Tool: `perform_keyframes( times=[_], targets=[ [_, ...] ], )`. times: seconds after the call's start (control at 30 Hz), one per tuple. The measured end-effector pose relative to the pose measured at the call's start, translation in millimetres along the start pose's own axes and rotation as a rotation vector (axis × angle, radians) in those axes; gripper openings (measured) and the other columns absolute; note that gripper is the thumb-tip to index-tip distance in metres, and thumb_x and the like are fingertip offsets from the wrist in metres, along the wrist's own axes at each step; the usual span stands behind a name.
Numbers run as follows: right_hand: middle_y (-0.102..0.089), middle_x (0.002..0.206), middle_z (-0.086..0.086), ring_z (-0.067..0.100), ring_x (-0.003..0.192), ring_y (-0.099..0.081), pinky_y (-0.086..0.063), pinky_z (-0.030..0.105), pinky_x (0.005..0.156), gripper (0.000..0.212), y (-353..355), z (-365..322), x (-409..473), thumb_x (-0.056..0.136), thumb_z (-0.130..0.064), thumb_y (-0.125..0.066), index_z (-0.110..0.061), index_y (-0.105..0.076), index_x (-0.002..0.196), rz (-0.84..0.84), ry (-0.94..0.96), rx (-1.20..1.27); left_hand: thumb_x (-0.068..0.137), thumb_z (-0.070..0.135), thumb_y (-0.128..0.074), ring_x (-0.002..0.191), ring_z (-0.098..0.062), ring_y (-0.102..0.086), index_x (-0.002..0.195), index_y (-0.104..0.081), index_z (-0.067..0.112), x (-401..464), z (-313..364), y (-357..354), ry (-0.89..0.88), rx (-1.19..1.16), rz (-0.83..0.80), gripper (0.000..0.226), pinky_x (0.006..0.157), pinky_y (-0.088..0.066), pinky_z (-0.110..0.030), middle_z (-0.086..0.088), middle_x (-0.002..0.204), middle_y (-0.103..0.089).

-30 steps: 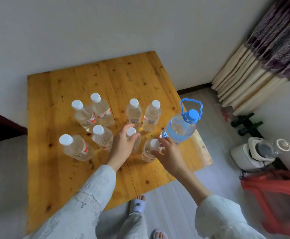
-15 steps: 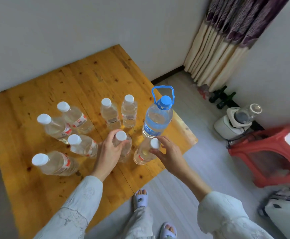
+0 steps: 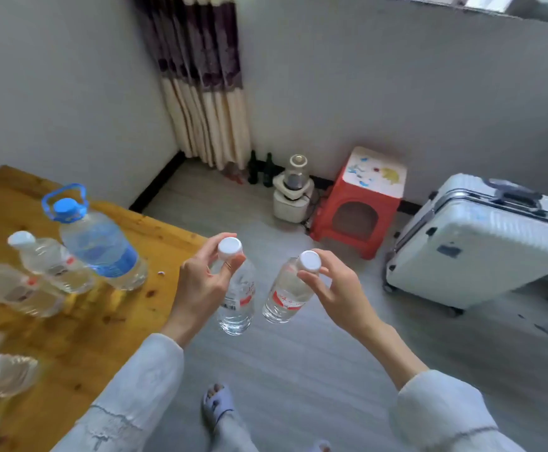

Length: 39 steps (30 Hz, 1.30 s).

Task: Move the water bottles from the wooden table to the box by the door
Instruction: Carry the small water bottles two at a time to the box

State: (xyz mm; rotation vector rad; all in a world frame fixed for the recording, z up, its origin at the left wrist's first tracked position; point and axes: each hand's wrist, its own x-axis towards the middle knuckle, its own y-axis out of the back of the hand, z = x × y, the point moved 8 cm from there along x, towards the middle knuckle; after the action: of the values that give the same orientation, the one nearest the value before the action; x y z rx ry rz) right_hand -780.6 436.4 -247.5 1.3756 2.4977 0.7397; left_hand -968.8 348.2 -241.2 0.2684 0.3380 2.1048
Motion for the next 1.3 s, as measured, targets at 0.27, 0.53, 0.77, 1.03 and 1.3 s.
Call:
perform_keyframes(
  times=[0.27,0.53,0.77,1.03,1.3],
  targets=[
    [-0.063,0.099,0.006,0.025,0.099,-0.063,-0.049,0.038,0.087,0.013,241,80,-144,0.08,-0.033,-0.058,-0.029,-0.058,0.093,0.455,-0.21,0.234,0.081,0.014,-0.06,0.084,-0.001,-0.065,0.104,-0.054,0.011,-47,142,-238,-0.129,-0.317,-0.338,0.025,0.081,-0.05,-0.016,-0.017,0.099,-0.065],
    [-0.061,0.097,0.005,0.019,0.092,-0.058,-0.047,0.045,0.089,0.028,441,164,-312,0.08,-0.038,-0.059,-0.019,-0.059,0.101,0.961,-0.333,0.18,0.077,0.031,-0.059,0.083,-0.002,-0.066,0.097,-0.059,0.023,-132,277,-483,-0.315,-0.356,-0.815,0.022,0.071,-0.051,-0.014,0.009,0.085,-0.072],
    [-0.066,0.092,-0.008,-0.001,0.084,-0.061,-0.046,0.012,0.076,0.027,579,233,-439,0.077,-0.046,-0.053,-0.028,-0.059,0.095,1.259,-0.433,0.057,0.083,0.026,-0.059,0.091,-0.016,-0.065,0.099,-0.061,0.023,-231,345,-700,-0.358,-0.322,-1.181,0.016,0.08,-0.051,-0.032,-0.004,0.096,-0.068],
    [-0.067,0.093,-0.005,0.007,0.089,-0.062,-0.047,0.023,0.083,0.033,724,294,-556,0.074,-0.051,-0.051,-0.027,-0.058,0.095,1.548,-0.584,-0.035,0.084,0.024,-0.061,0.102,-0.025,-0.062,0.103,-0.06,0.016,-339,436,-915,-0.383,-0.31,-1.499,0.021,0.09,-0.05,-0.044,-0.009,0.106,-0.065],
    [-0.064,0.083,-0.011,0.001,0.081,-0.06,-0.045,0.02,0.076,0.011,827,367,-662,0.083,-0.037,-0.054,-0.027,-0.057,0.085,1.73,-0.683,-0.032,0.082,0.027,-0.062,0.097,-0.022,-0.064,0.105,-0.059,0.012,-446,497,-1077,-0.397,-0.277,-1.693,0.027,0.083,-0.052,-0.036,-0.008,0.101,-0.068]
  ],
)
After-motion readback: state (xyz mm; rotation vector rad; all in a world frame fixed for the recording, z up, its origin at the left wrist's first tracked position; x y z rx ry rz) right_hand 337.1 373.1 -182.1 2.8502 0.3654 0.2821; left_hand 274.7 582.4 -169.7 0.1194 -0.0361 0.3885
